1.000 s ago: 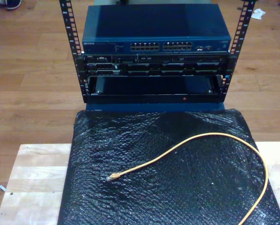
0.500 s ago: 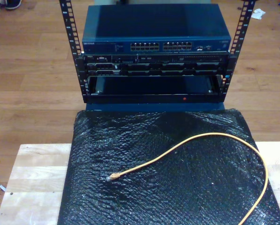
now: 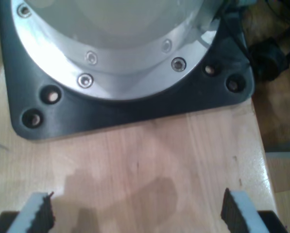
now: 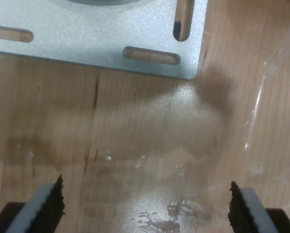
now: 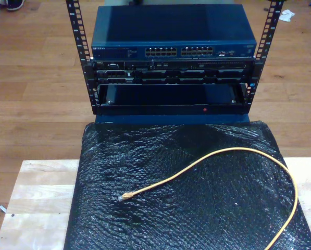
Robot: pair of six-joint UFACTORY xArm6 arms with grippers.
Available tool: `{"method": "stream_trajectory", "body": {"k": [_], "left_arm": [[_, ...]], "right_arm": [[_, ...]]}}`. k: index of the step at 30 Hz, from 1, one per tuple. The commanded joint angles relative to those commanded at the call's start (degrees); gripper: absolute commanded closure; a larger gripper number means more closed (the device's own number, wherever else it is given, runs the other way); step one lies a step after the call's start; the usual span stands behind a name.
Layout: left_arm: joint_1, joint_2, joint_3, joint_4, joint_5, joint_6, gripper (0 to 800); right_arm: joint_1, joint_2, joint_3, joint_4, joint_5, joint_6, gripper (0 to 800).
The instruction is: Grab the cable and plug it in
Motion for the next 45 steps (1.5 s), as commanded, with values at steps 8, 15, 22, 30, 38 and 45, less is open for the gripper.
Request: {"method": "stream_trajectory", "body": {"k": [8, 15, 22, 30, 38, 45], "left_arm": [[0.00, -0.09, 0.00, 0.00, 0.00, 0.00, 0], [0.00, 0.00, -0.09, 0.09, 0.26, -0.18, 0], [0.09, -0.62, -1.85, 0.35, 2.37, -0.26, 0], [0.00, -0.70, -7.12, 0.35, 11.34, -0.26, 0], [-0.26, -0.70, -11.87, 0.09, 16.70, -0.62, 0], [-0.35, -0.70, -14.68, -3.78, 17.85, -1.49, 0]], "right_arm": [[0.00, -0.35, -0.97, -0.09, 0.53, -0.09, 0], [0.00, -0.44, -2.90, 0.00, 3.43, 0.09, 1], [-0.97, -0.62, -8.26, 0.09, 12.84, 2.37, 1], [-0.97, -0.44, -17.85, 0.26, 22.59, 8.88, 2], [-0.70, 0.26, -24.79, 1.41, 27.96, 15.74, 2], [1.23, 0.35, -28.84, 6.33, 32.70, 21.27, 2]]}}
